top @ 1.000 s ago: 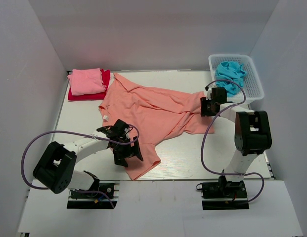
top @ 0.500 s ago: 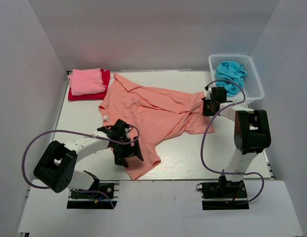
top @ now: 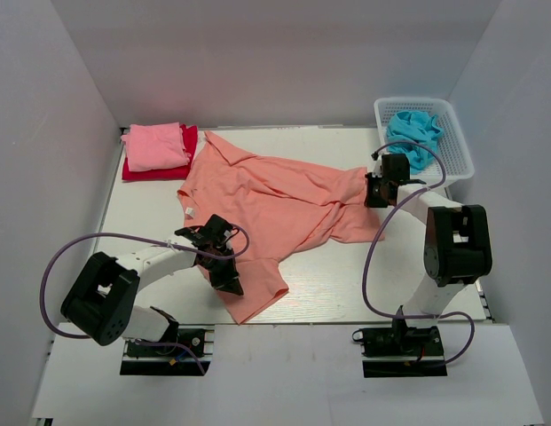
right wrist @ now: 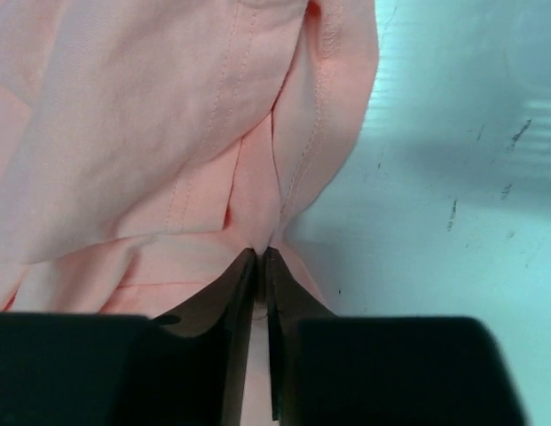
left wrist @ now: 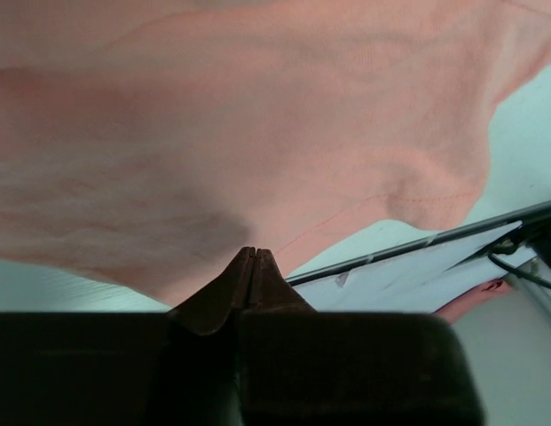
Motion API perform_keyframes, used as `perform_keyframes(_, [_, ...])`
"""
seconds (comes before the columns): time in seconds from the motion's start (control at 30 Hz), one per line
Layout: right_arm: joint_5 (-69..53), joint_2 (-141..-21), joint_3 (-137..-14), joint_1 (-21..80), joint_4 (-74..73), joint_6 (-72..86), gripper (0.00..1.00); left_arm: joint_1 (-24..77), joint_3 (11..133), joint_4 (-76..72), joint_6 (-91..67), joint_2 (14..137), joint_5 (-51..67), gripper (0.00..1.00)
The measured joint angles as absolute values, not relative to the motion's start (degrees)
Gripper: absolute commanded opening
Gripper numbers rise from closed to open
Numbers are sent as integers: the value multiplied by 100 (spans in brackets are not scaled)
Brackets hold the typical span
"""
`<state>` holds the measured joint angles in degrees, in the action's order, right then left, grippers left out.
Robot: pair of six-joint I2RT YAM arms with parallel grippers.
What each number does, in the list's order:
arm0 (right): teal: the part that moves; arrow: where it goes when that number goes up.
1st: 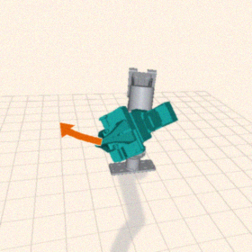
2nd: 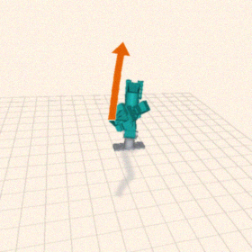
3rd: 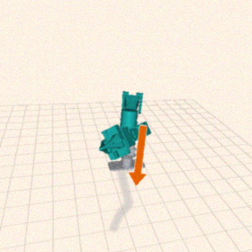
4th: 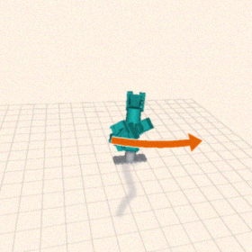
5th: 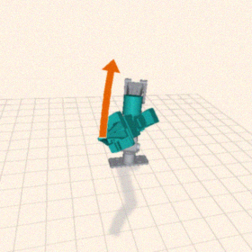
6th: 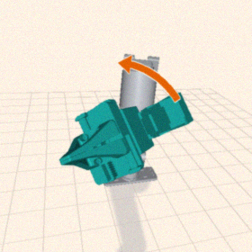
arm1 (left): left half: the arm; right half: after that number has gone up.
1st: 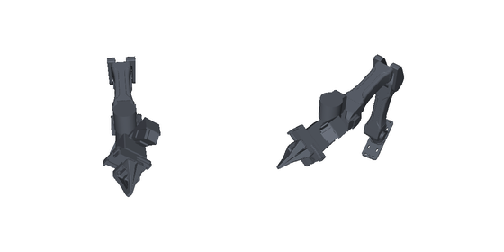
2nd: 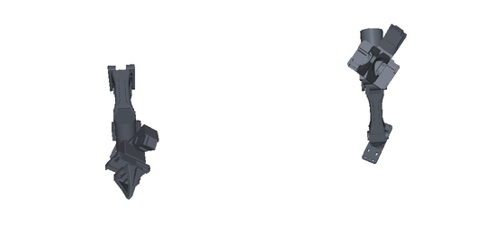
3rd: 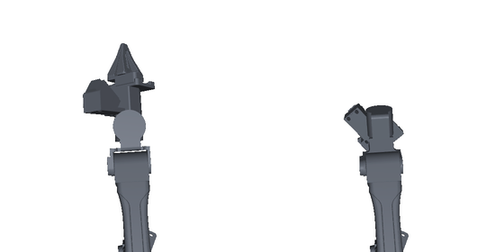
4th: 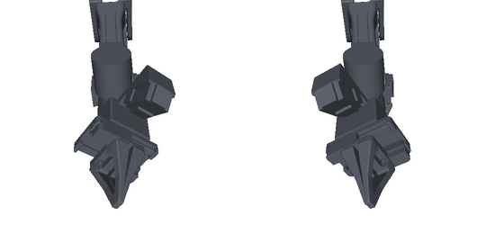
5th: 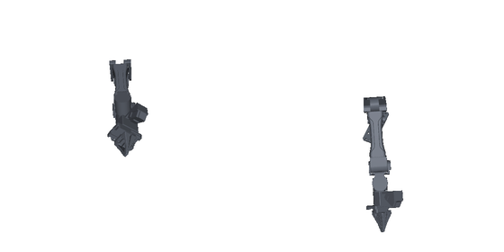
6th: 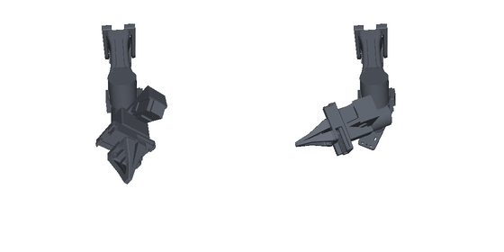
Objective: Fold and stack the t-shirts
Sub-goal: Flatten out the tshirt
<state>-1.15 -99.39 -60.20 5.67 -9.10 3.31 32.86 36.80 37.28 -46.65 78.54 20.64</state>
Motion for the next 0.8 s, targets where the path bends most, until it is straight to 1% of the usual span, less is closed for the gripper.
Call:
perform_keyframes(0.03, [-154, -9939, -6020, 569, -945, 351, 21, 3286, 3680, 3730, -4657, 7854, 2060, 2])
perform_keyframes(0.07, [-174, -9939, -6020, 578, -974, 368, 22, 3286, 3680, 3734, -4681, 7854, 2053, 0])
perform_keyframes(0.17, [-222, -9942, -6020, 604, -1055, 399, 31, 3286, 3680, 3750, -4665, 7854, 2036, 0])
perform_keyframes(0.2, [-237, -9942, -6020, 613, -1068, 405, 37, 3286, 3680, 3760, -4665, 7854, 2032, 0])
perform_keyframes(0.23, [-261, -9942, -6020, 615, -1081, 423, 37, 3286, 3680, 3769, -4665, 7852, 2029, 0])
perform_keyframes(0.27, [-281, -9942, -6020, 620, -1107, 421, 40, 3286, 3680, 3776, -4665, 7848, 2029, 0])
perform_keyframes(0.33, [-311, -9942, -6020, 637, -1175, 421, 40, 3286, 3680, 3780, -4683, 7832, 2029, 0])
perform_keyframes(0.4, [-327, -9942, -6020, 652, -1221, 434, 43, 3286, 3680, 3787, -4696, 7828, 2029, 0])
perform_keyframes(0.7, [-657, -9902, -6018, 676, -1253, 582, 43, 3286, 3680, 3857, -4705, 7826, 2027, 0])
perform_keyframes(0.8, [-840, -9848, -6020, 676, -1243, 637, 40, 3286, 3680, 3857, -4705, 7813, 2008, 0])
